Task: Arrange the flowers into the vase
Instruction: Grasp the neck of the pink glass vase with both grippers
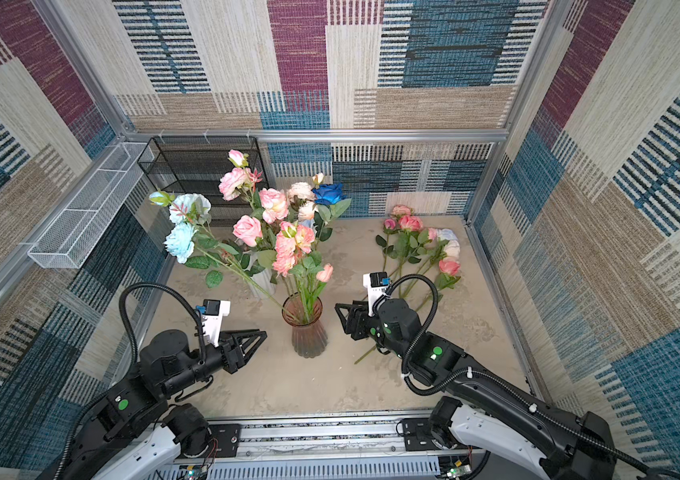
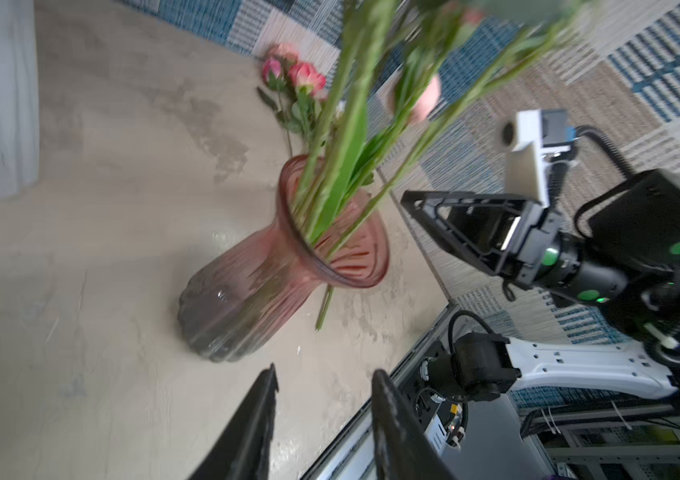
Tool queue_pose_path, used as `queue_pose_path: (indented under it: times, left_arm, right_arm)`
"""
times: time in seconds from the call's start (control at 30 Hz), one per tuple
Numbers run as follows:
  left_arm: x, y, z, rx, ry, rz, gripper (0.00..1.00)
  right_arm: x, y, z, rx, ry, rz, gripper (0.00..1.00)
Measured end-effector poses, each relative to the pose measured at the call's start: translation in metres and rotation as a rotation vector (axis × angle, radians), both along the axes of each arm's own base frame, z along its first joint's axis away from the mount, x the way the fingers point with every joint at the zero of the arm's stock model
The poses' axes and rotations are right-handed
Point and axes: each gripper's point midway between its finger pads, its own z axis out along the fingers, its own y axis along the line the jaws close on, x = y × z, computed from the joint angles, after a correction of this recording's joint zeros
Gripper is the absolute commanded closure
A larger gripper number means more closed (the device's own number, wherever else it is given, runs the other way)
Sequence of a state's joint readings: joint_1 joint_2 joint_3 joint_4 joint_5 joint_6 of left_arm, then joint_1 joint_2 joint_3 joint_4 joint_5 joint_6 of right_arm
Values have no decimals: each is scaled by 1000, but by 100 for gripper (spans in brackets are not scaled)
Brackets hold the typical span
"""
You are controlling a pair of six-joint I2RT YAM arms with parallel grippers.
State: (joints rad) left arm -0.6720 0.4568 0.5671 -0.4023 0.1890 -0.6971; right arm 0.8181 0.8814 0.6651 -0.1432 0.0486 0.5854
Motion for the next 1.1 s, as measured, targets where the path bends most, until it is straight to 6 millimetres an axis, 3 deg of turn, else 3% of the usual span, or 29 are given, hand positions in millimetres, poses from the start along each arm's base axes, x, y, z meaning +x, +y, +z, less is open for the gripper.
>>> queue_pose_path:
  times: [0.13,0.33,0.5,0.77,0.9,1.1]
  left_arm:
    - [14,-7,-22,10,115,36,50]
    - [46,-5,-20,-78,195,122,47]
    - [52,-4,-13,-126,209,140,45]
    - [65,-18,-4,-154,223,101,51]
    - [70,-25,3,-156,212,76,61]
    - [74,-33,-5,-142,241,47,68]
  right_arm:
    - [2,5,-2,19,25,44,39]
    - [4,20,10,62,16,127,37]
    - [5,34,15,66,10,198,38]
    - [10,48,0,32,50,242,43]
    - [15,53,-6,14,63,247,48]
    - [19,60,-14,-6,74,265,56]
